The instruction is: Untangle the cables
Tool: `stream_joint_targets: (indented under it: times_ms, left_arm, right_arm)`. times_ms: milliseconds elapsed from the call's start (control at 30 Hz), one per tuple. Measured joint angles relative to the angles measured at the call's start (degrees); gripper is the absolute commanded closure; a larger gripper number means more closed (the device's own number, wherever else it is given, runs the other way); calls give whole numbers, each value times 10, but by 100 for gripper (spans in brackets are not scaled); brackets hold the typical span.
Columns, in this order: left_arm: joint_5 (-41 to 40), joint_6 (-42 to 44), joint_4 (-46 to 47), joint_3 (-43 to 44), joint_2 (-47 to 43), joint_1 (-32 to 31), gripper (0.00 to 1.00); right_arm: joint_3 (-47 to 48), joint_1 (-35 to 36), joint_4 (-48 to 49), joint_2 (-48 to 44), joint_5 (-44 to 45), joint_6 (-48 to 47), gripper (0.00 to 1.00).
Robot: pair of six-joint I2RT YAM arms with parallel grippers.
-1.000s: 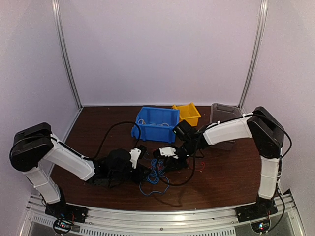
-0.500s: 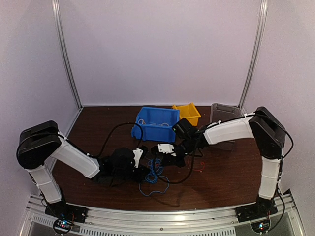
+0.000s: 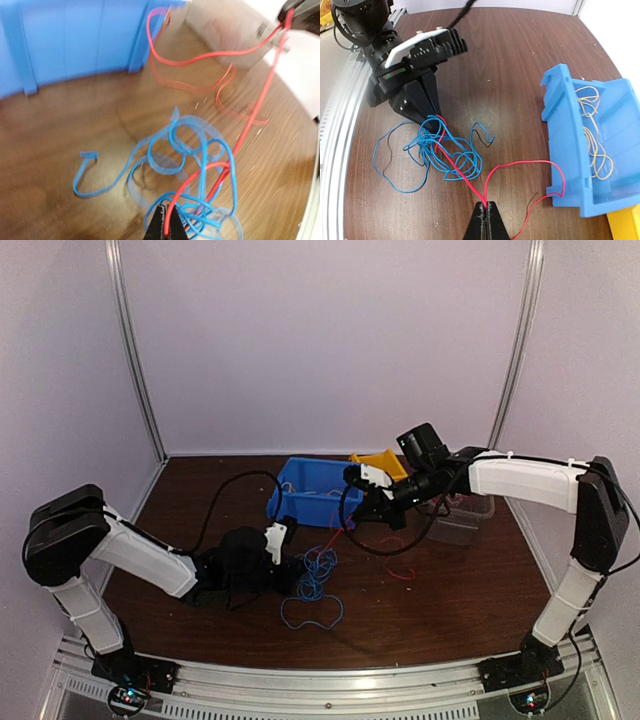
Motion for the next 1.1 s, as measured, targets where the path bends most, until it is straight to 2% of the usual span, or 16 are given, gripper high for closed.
stream_joint_targets:
  times_ms: [367,467,567,633,700,800,1100]
  left_arm:
    - [-14,-9,96,44,-43,13,100]
    - [-13,-6,94,44,-53,13,85]
    - [-30,7,9,18,-57,17,68]
    - [-43,11,-61,-4,-52,21,62]
    - [-59,15,-123,-20,-52,21,60]
    - [-71,22,-161,-39,-73,22,58]
    - [-76,75,-157,-46,-154,22,55]
  right_arm:
    - [94,-120,-113,-54,-100,42,100]
    - [86,-115,-129,-75,-105,28,100]
    - [54,-110,-120,-102,-87,13,100]
    - [36,-109,-118,-115,-80,12,100]
    - [36,-106,-118,-116,-78,12,100]
    - [60,-99,-135,-116,-75,12,100]
    - [263,-79,-180,-115,-76,20,100]
